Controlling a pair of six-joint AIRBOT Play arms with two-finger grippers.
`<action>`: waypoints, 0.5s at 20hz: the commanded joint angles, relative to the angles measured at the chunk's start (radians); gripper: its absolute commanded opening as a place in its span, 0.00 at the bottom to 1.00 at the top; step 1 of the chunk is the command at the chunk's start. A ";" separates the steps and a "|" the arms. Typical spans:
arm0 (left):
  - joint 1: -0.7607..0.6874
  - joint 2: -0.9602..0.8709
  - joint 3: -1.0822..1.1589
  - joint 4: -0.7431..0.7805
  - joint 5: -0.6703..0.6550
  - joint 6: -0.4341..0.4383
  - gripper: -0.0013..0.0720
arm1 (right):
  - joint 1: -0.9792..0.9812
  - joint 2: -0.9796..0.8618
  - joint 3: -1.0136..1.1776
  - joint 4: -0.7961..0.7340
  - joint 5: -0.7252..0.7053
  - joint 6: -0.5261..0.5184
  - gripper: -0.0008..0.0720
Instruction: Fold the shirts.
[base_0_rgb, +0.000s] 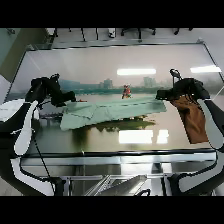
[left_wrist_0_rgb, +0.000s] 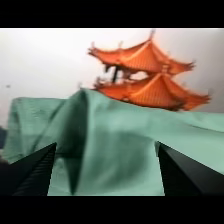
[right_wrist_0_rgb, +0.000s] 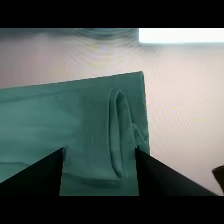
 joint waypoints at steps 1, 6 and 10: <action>0.001 0.001 0.110 -0.052 0.095 0.003 0.98 | -0.069 -0.017 0.080 0.051 -0.145 -0.021 0.72; -0.002 0.001 0.345 -0.054 0.317 0.002 0.98 | -0.185 -0.194 0.266 0.238 -0.392 -0.079 0.87; -0.002 0.001 0.451 -0.194 0.359 0.002 0.98 | -0.174 -0.276 0.324 0.275 -0.392 -0.082 0.87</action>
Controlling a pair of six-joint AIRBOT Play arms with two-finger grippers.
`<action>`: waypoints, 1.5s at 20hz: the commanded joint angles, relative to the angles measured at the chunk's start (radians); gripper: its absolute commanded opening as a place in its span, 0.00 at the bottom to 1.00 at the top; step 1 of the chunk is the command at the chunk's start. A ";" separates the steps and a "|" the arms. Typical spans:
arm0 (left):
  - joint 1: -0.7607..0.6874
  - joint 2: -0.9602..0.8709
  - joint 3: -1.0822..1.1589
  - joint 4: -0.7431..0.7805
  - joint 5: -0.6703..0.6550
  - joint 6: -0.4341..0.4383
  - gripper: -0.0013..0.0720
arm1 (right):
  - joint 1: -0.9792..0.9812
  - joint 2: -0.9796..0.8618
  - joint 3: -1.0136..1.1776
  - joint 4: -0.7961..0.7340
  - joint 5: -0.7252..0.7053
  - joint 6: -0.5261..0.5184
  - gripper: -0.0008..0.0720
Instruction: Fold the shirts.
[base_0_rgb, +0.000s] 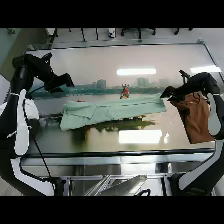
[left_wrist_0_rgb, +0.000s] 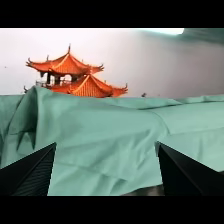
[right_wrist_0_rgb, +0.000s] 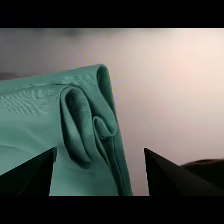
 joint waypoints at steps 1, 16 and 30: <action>-0.006 0.001 0.088 -0.134 0.055 0.000 0.98 | 0.000 -0.078 0.057 0.051 -0.047 -0.010 0.86; -0.398 -0.159 0.072 -0.135 -0.197 0.037 0.04 | 0.029 -0.028 0.059 0.054 -0.066 -0.032 0.04; -0.639 -0.442 0.111 -0.219 -0.413 0.019 0.04 | 0.002 0.449 0.060 0.055 -0.252 -0.021 0.04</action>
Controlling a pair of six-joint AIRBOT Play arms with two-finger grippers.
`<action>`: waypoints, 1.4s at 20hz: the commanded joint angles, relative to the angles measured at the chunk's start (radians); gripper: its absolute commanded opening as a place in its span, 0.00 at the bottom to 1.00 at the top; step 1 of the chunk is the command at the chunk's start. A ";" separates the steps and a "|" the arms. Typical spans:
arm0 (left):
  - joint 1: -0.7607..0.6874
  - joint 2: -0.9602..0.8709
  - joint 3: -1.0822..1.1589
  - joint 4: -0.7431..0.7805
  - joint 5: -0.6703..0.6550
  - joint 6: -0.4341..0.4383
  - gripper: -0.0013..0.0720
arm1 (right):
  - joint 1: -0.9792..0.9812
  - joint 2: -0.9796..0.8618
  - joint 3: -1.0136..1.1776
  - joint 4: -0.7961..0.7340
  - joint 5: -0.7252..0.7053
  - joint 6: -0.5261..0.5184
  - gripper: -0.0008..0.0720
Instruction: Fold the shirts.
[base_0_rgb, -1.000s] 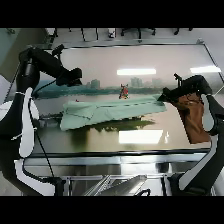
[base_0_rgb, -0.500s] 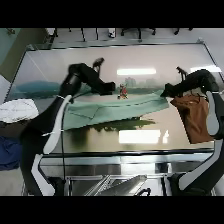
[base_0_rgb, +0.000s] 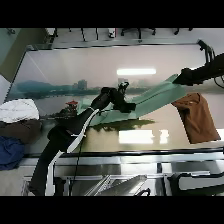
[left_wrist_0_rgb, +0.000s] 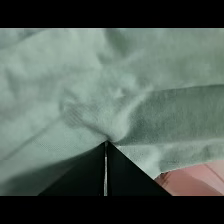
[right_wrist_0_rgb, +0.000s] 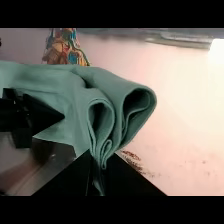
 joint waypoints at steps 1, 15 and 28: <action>-0.017 -0.010 0.068 -0.026 0.000 -0.004 0.04 | 0.000 0.064 0.000 0.002 -0.029 0.012 0.04; 0.789 1.084 0.000 -0.101 0.306 0.061 0.04 | 0.667 -0.046 -0.001 0.180 0.417 0.181 0.04; 0.965 1.316 -0.314 -0.102 0.233 0.154 0.04 | 0.733 -0.254 0.000 0.029 0.609 0.244 0.92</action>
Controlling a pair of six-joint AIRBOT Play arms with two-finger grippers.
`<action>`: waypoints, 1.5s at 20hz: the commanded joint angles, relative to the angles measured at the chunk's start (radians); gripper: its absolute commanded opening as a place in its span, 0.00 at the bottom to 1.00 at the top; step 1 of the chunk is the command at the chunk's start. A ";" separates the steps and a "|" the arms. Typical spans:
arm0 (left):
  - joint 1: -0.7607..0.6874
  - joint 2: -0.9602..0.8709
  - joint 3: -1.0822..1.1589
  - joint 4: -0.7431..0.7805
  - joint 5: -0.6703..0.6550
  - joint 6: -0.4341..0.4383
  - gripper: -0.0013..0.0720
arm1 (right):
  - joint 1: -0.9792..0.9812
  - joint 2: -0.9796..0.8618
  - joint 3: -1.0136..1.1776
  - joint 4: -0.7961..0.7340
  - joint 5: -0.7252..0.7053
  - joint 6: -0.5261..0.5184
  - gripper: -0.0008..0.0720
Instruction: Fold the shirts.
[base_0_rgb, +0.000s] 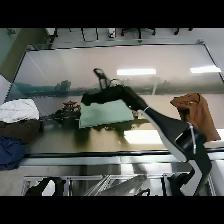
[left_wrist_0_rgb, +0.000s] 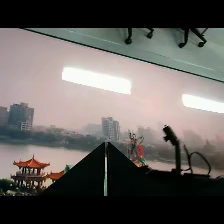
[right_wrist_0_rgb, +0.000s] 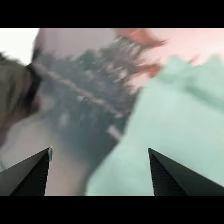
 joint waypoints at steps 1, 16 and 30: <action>-0.072 0.017 -0.094 0.000 -0.082 0.011 0.04 | -0.224 0.090 0.000 -0.129 -0.220 0.056 0.92; -0.300 -0.198 0.070 0.002 -0.011 0.009 0.04 | -0.461 -0.178 -0.095 0.056 -0.530 -0.063 0.93; -0.333 -0.253 0.095 0.003 0.003 0.010 0.04 | -0.591 0.071 0.074 0.069 -0.503 -0.037 0.04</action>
